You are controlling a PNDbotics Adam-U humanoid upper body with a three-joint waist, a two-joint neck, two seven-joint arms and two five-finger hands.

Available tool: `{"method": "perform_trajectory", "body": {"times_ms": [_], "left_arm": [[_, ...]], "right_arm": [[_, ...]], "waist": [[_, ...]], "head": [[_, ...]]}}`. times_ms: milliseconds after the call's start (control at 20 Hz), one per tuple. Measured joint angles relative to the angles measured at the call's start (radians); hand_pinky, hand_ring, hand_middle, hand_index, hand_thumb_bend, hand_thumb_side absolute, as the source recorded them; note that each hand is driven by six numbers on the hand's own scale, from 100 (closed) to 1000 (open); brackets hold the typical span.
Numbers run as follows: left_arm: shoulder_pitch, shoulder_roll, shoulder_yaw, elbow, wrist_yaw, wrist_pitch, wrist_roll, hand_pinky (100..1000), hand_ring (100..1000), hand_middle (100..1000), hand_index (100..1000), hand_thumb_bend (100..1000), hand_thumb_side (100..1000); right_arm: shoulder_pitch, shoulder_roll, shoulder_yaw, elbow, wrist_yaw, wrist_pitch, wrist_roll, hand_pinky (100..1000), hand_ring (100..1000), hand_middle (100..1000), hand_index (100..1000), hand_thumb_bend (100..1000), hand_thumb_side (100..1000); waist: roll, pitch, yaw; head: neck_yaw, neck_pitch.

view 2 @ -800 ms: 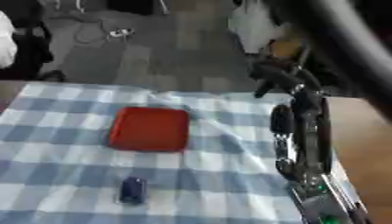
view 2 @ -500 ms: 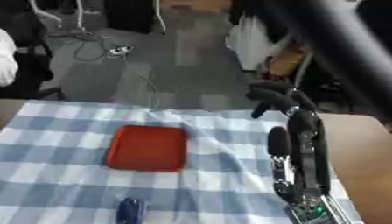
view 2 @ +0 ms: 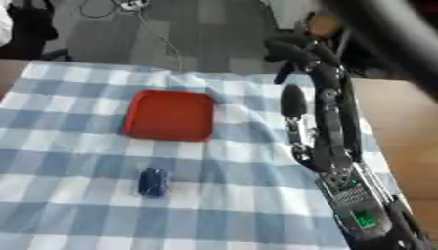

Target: Pick up objects on the table and place them in the box.

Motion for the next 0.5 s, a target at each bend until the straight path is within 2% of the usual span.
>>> {"method": "perform_trajectory", "body": {"times_ms": [300, 500], "left_arm": [[0.004, 0.007, -0.003, 0.000, 0.002, 0.005, -0.006, 845, 865, 1000, 876, 293, 1000], [0.004, 0.007, -0.004, 0.000, 0.002, 0.004, -0.007, 844, 862, 1000, 875, 297, 1000]], "right_arm": [[-0.024, -0.095, 0.038, 0.001, 0.000, 0.094, 0.075, 443, 660, 777, 870, 100, 1000], [-0.065, -0.138, 0.065, 0.024, 0.014, 0.116, 0.070, 481, 682, 792, 876, 100, 1000]], "waist": [[-0.004, -0.003, 0.001], [-0.007, -0.006, 0.010]], "head": [[-0.001, 0.029], [-0.005, 0.034]]}}
